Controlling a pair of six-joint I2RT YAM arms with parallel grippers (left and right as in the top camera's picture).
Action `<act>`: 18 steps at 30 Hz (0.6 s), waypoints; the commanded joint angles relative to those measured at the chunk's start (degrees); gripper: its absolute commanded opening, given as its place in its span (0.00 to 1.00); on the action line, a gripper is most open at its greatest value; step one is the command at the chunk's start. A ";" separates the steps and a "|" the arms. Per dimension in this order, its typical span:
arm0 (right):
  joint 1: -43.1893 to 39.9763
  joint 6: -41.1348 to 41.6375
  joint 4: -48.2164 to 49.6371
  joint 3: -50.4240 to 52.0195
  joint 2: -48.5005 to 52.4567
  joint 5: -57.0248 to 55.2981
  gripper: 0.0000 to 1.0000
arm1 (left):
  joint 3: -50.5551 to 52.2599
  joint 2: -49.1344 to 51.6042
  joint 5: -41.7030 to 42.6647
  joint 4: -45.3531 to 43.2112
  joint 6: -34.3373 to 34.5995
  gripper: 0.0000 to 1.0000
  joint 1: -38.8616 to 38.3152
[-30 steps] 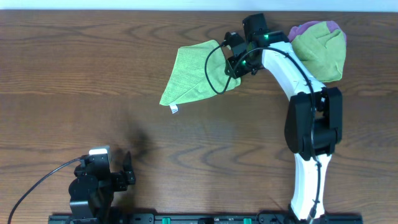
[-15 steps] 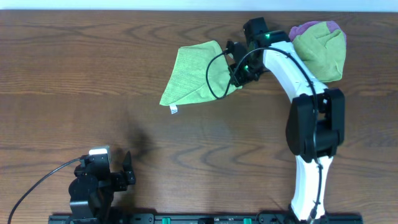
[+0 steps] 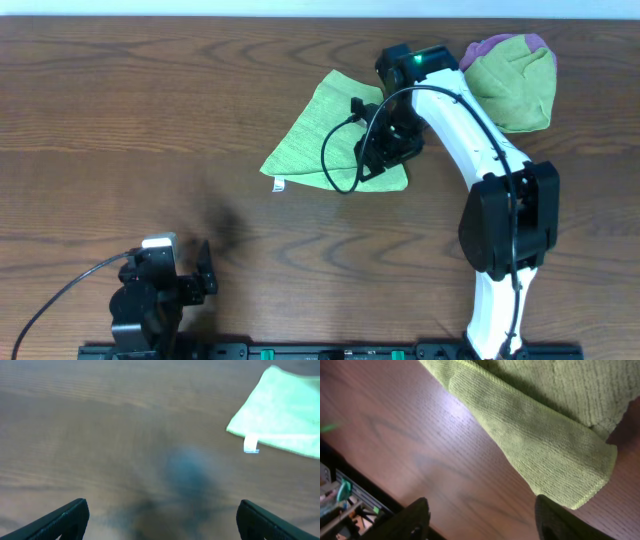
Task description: Fold the cloth
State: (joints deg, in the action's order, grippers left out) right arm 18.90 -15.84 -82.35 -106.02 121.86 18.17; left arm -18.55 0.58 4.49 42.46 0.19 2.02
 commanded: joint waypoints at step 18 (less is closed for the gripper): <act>-12.72 1.16 8.35 7.43 -0.24 4.66 0.74 | -12.85 20.41 10.73 -2.58 0.28 0.95 -0.31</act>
State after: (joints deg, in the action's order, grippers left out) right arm 7.25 -13.04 -74.46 -101.75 121.86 15.70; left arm -25.65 14.92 12.95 40.29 0.19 2.02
